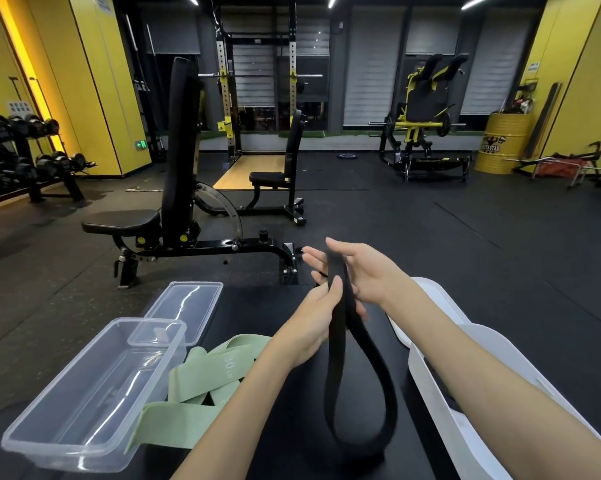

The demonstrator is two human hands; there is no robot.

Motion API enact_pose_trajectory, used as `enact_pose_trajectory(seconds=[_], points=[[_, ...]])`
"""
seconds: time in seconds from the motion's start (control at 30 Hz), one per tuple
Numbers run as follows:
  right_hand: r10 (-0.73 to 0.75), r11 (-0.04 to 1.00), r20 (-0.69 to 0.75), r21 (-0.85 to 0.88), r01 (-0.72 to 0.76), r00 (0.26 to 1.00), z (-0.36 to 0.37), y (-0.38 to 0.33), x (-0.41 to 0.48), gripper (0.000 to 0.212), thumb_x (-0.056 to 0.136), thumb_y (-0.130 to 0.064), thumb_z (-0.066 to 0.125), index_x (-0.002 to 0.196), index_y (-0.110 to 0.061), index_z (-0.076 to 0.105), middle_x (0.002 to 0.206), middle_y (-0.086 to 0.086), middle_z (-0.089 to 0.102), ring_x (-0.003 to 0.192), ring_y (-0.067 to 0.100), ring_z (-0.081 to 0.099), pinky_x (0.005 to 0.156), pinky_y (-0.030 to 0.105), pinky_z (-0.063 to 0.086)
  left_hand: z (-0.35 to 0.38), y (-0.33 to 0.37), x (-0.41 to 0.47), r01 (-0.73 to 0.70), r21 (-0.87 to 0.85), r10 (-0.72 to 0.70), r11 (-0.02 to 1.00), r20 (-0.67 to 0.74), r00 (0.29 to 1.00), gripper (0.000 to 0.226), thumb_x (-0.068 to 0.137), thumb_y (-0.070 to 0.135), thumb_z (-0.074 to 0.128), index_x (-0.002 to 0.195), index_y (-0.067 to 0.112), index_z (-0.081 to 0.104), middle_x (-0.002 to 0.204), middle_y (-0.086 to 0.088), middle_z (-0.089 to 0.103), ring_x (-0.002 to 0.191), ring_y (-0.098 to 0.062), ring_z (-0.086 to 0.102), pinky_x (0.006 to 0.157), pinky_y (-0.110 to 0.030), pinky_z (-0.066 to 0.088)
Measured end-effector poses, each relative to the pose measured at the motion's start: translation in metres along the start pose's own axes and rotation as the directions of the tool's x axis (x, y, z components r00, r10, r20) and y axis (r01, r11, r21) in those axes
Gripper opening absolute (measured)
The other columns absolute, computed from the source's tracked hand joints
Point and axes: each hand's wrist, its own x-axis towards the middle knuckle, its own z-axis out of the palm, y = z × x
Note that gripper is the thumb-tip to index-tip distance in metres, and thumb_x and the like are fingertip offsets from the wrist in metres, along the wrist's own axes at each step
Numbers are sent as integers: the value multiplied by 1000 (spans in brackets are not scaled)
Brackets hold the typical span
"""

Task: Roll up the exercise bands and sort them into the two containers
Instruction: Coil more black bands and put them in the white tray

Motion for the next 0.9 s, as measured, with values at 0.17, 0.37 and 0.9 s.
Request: enact_pose_trajectory(seconds=[0.17,0.37,0.9], points=[[-90,992,2,83,90,996,-2,-5,0,23,99,-3,34,105,0,56,118,5,66,101,12,65,91,29,45,-6,-17,-9,177,-243,-173,954,37,984,44,103,41,31,114,8,59,88,-3,60,85,-18,61,82,-31,48],[-149,966,-11,213,148,989,-18,15,10,17,101,-7,32,105,-5,48,121,5,64,113,16,60,85,32,47,-7,-38,-19,244,57,-244,968,-10,970,39,103,39,31,96,12,57,76,-1,61,76,-17,60,73,-24,48],[-86,982,-100,157,102,991,-18,25,3,28,102,-14,36,102,2,59,94,7,73,87,14,68,87,27,46,-2,-68,-52,178,177,-181,968,1,984,30,104,31,34,100,13,57,84,3,68,78,-7,64,65,-17,46]])
